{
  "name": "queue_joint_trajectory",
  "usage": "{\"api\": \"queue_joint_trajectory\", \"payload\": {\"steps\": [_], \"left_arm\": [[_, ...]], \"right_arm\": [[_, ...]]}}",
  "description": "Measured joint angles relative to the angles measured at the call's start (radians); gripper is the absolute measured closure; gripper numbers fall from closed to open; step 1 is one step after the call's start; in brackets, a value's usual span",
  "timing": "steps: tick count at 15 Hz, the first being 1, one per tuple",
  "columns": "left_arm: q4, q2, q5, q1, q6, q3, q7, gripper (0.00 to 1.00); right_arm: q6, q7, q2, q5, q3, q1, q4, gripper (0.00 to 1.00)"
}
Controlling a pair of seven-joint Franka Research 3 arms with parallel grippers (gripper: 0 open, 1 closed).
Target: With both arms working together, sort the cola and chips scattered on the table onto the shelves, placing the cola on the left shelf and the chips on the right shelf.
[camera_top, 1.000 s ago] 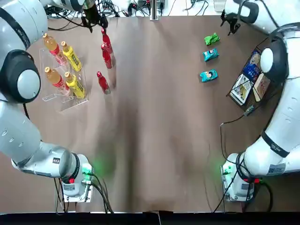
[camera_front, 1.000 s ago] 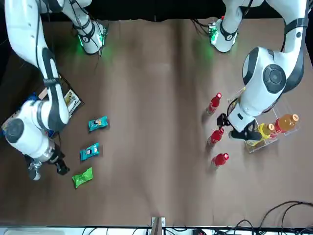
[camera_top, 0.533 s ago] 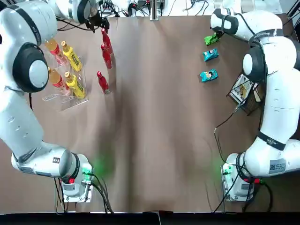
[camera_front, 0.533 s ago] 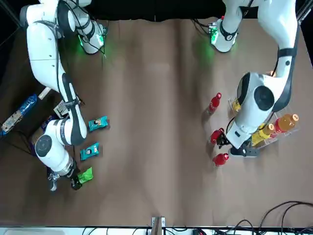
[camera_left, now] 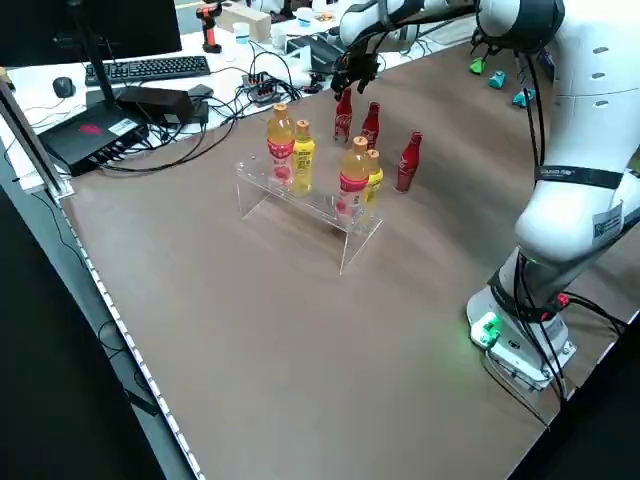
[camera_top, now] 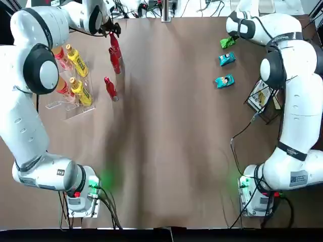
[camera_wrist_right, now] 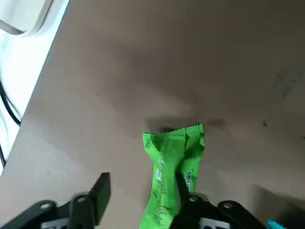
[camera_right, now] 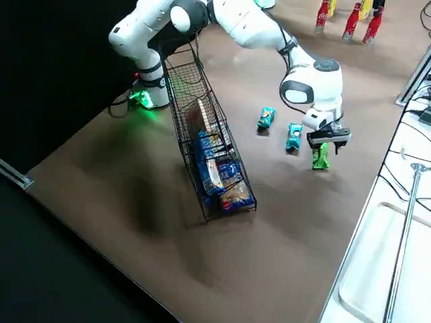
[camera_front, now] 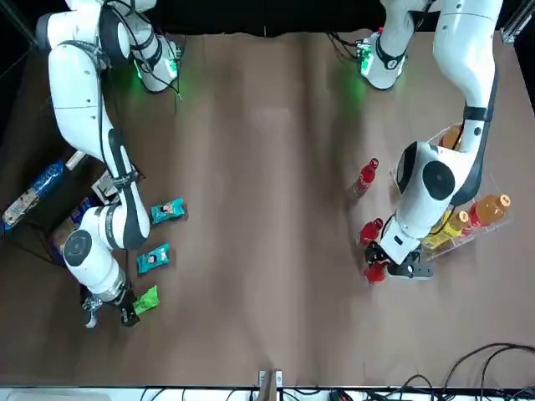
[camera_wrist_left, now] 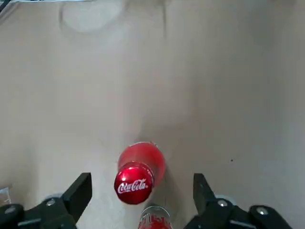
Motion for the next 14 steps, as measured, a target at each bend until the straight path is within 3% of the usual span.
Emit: {"api": "queue_joint_trajectory", "payload": {"steps": [2,3,5,14], "left_arm": [[0.003,0.000,0.000,0.000,0.001,0.000,-0.003,0.18],[0.005,0.000,0.000,0.000,0.001,0.000,-0.004,0.18],[0.006,0.000,0.000,0.000,0.001,0.000,-0.005,0.27],[0.009,0.000,0.000,0.018,0.000,0.004,-0.005,0.47]], "right_arm": [[0.009,0.000,0.002,0.000,0.000,0.000,-0.008,0.41],[0.010,0.000,0.003,-0.001,0.000,0.000,-0.010,0.42],[0.010,0.000,0.003,-0.001,0.000,0.000,-0.010,0.41],[-0.019,-0.001,0.002,-0.005,-0.001,0.007,-0.012,0.42]]}}
